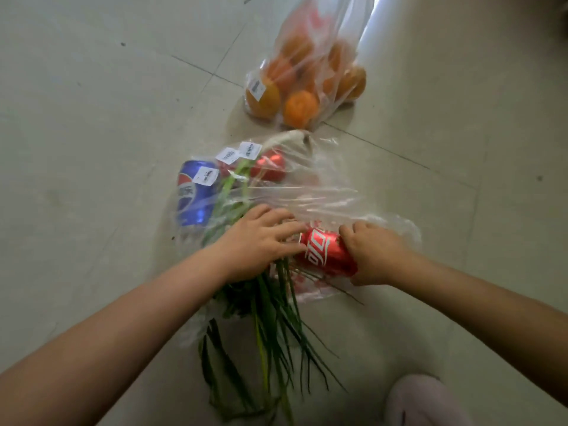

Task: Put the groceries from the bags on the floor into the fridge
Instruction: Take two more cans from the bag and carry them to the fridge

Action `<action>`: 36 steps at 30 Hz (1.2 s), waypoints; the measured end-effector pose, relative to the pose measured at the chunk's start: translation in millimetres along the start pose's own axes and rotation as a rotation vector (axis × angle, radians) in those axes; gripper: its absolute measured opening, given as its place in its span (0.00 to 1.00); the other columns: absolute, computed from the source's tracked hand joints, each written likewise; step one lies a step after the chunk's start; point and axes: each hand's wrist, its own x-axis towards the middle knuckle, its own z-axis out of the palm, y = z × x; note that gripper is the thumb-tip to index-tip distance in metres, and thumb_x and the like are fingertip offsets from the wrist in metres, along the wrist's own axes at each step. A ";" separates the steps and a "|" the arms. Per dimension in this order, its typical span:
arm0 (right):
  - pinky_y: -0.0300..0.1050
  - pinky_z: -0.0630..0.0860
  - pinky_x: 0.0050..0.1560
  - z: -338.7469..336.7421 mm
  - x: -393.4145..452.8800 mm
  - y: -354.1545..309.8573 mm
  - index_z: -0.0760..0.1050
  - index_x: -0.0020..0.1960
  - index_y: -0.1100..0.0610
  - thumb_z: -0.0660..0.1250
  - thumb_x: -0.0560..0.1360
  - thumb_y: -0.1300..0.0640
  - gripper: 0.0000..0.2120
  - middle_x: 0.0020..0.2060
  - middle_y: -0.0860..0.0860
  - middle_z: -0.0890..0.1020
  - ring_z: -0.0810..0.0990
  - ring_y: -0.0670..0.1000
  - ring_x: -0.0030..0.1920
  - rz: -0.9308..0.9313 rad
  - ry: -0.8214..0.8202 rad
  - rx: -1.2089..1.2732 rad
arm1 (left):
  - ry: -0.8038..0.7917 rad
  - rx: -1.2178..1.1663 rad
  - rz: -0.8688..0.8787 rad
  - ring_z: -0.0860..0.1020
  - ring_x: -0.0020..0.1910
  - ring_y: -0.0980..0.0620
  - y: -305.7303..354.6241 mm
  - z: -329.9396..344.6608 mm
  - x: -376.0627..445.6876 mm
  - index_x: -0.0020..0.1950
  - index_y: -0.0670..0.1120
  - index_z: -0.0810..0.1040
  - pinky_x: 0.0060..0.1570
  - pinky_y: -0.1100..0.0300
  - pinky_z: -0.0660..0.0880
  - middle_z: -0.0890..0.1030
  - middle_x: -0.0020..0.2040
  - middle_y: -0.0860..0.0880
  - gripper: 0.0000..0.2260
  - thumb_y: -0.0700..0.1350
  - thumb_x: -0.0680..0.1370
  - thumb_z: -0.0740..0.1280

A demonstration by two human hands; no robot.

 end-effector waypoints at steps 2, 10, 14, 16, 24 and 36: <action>0.47 0.72 0.58 13.3 -2.0 3.2 0.62 0.65 0.59 0.68 0.69 0.53 0.29 0.62 0.57 0.72 0.72 0.57 0.62 -0.010 0.009 -0.008 | -0.339 0.004 0.047 0.78 0.62 0.46 12.1 -9.3 6.1 0.50 0.55 0.84 0.60 0.48 0.73 0.83 0.57 0.54 0.16 0.51 0.62 0.74; 0.49 0.66 0.66 23.6 19.9 -18.1 0.55 0.72 0.58 0.69 0.68 0.45 0.39 0.66 0.57 0.70 0.69 0.57 0.66 -0.151 0.118 0.107 | -0.261 0.020 -0.101 0.82 0.32 0.52 22.1 -7.8 4.4 0.24 0.45 0.81 0.40 0.63 0.76 0.81 0.24 0.52 0.21 0.50 0.69 0.55; 0.47 0.72 0.61 20.3 8.7 -15.8 0.58 0.70 0.57 0.70 0.68 0.44 0.38 0.64 0.56 0.72 0.72 0.56 0.62 -0.191 0.189 0.211 | -0.426 0.057 -0.222 0.76 0.58 0.50 16.2 -14.8 0.7 0.52 0.47 0.82 0.63 0.58 0.65 0.83 0.53 0.50 0.18 0.53 0.80 0.55; 0.48 0.73 0.59 18.1 -5.2 -10.7 0.60 0.69 0.58 0.71 0.68 0.46 0.36 0.61 0.56 0.74 0.74 0.57 0.60 -0.233 0.253 0.180 | -0.479 0.034 -0.292 0.72 0.62 0.50 13.8 -17.6 1.4 0.60 0.47 0.78 0.65 0.57 0.65 0.80 0.59 0.49 0.18 0.55 0.80 0.56; 0.49 0.78 0.38 8.1 -33.1 10.7 0.74 0.49 0.63 0.78 0.53 0.56 0.28 0.41 0.59 0.82 0.80 0.61 0.41 -0.121 0.579 0.453 | -0.695 0.226 -0.306 0.60 0.72 0.46 28.2 -12.3 15.5 0.73 0.46 0.62 0.71 0.52 0.59 0.65 0.72 0.47 0.29 0.49 0.74 0.67; 0.44 0.69 0.48 4.0 -13.4 32.2 0.70 0.60 0.61 0.77 0.61 0.55 0.31 0.53 0.57 0.79 0.76 0.58 0.53 0.092 0.568 0.670 | -0.557 -0.041 -0.367 0.68 0.68 0.49 31.4 -57.4 29.3 0.74 0.47 0.57 0.65 0.58 0.68 0.65 0.72 0.48 0.36 0.55 0.71 0.69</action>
